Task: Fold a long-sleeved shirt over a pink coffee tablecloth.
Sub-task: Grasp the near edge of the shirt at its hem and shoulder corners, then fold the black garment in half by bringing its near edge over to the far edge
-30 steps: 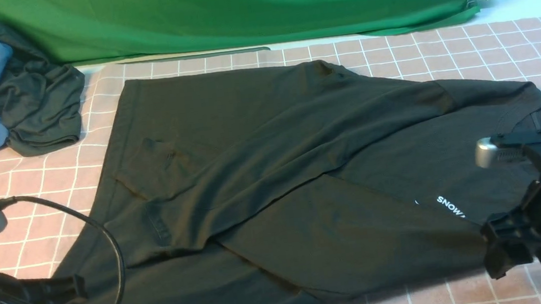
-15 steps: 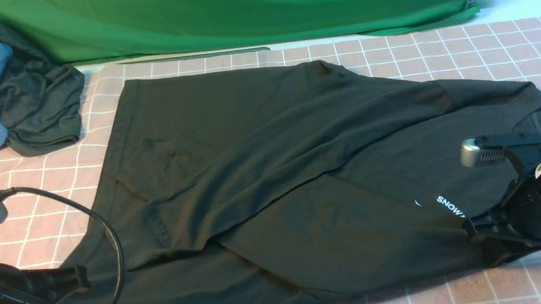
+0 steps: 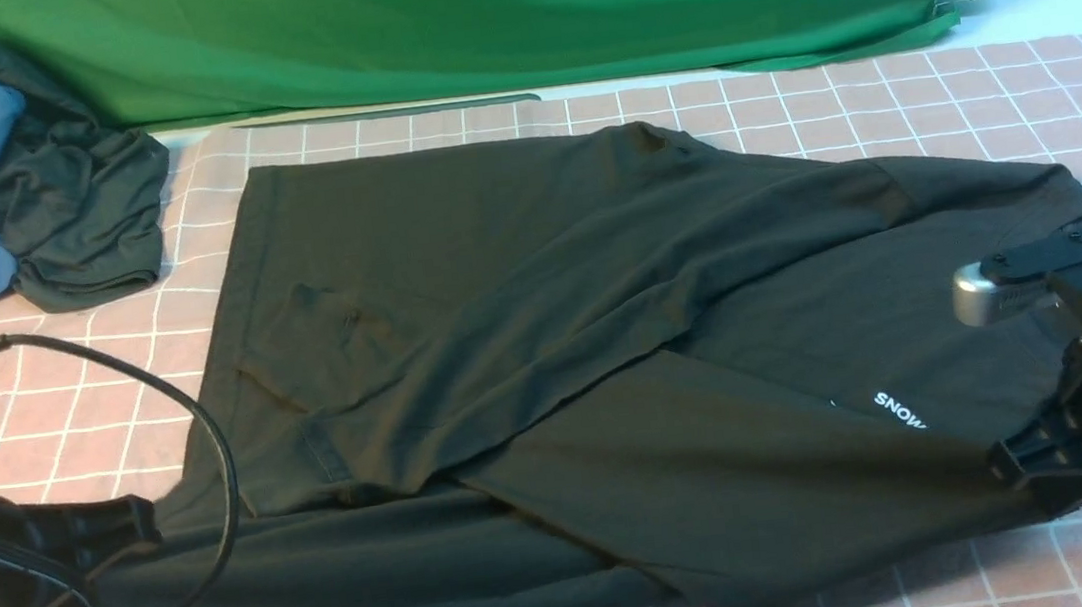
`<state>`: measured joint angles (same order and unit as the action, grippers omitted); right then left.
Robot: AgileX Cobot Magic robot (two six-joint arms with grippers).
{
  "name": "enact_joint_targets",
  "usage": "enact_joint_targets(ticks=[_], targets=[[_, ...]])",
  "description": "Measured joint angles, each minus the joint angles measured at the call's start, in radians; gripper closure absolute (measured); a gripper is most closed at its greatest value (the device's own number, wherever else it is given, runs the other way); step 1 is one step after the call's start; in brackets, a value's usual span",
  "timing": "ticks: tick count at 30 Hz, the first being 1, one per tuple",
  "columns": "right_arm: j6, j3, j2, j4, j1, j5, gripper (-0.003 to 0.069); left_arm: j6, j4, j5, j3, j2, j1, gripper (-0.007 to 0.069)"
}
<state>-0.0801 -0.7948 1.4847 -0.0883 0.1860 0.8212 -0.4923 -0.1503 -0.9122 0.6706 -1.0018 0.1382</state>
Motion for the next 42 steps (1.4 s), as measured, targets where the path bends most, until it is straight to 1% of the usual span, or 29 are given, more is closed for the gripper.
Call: enact_joint_targets(ticks=[5,10,15,21,26,29,33,38,42], targets=[[-0.003,-0.011,-0.001,0.013,0.000,0.027,0.0580,-0.026,-0.003,0.051,0.000,0.000,0.000,0.0594],[-0.009,-0.072,-0.001,0.016,0.000,0.071,0.0580,-0.059,-0.010,0.120,0.001,-0.009,0.000,0.0594],[-0.022,-0.164,0.016,0.020,0.000,0.105,0.0580,-0.092,-0.004,0.137,0.040,-0.111,0.000,0.0594],[-0.028,-0.289,0.103,0.020,-0.005,0.168,0.0580,-0.105,0.001,0.139,0.194,-0.266,0.000,0.0594],[-0.029,-0.384,0.160,0.019,-0.051,0.202,0.0580,-0.101,0.012,0.142,0.331,-0.372,-0.045,0.0594],[-0.029,-0.476,0.211,0.004,-0.107,0.227,0.0580,-0.061,0.071,0.142,0.440,-0.469,-0.101,0.0594],[-0.032,-0.588,0.295,-0.018,-0.139,0.266,0.0580,-0.002,0.161,0.142,0.568,-0.595,-0.145,0.0594],[-0.036,-0.739,0.409,-0.022,-0.141,0.301,0.0580,0.005,0.207,0.124,0.717,-0.737,-0.169,0.0594],[-0.041,-0.908,0.533,-0.023,-0.142,0.340,0.0580,0.008,0.233,0.117,0.852,-0.864,-0.169,0.0594]])
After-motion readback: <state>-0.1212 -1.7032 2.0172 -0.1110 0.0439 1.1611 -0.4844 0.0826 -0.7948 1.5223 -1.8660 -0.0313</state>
